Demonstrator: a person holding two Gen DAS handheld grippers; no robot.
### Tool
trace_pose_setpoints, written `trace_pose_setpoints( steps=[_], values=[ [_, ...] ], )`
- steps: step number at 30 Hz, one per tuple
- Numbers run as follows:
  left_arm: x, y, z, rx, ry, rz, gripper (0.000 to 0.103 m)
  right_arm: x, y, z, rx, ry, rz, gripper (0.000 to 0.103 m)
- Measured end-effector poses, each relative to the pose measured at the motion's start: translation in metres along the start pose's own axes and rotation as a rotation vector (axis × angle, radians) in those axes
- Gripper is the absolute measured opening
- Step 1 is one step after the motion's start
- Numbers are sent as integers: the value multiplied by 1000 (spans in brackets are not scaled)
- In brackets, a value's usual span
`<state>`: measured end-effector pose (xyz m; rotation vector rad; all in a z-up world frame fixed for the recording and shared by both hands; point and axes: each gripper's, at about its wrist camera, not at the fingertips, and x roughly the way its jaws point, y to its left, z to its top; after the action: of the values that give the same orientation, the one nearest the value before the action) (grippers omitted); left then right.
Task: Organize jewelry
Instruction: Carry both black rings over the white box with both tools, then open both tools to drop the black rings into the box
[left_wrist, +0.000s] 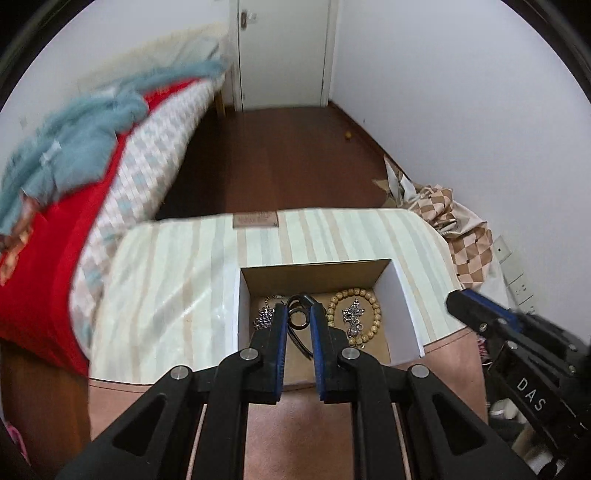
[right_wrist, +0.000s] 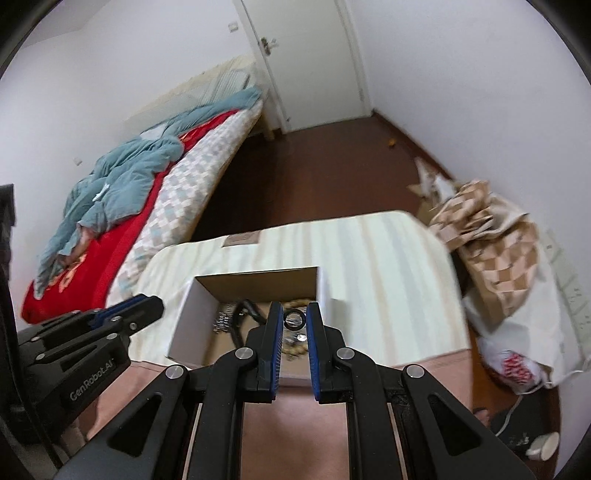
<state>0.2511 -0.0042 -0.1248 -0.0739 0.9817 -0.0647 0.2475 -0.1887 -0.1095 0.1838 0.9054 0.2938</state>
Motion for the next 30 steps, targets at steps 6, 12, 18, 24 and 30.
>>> trace_pose_setpoints(
  steps=[6,12,18,24,30],
  values=[
    [34,22,20,-46,106,-50,10,56,-7,20,58,162,107,13],
    [50,29,31,-68,169,-80,12,97,-4,30,48,276,116,14],
    [48,43,37,-93,169,-56,20,106,-12,36,88,304,91,47],
    [36,56,31,-113,139,2,75,91,-15,36,63,292,30,51],
    [27,53,10,-76,129,108,103,71,-3,23,-66,275,-177,92]
  ],
)
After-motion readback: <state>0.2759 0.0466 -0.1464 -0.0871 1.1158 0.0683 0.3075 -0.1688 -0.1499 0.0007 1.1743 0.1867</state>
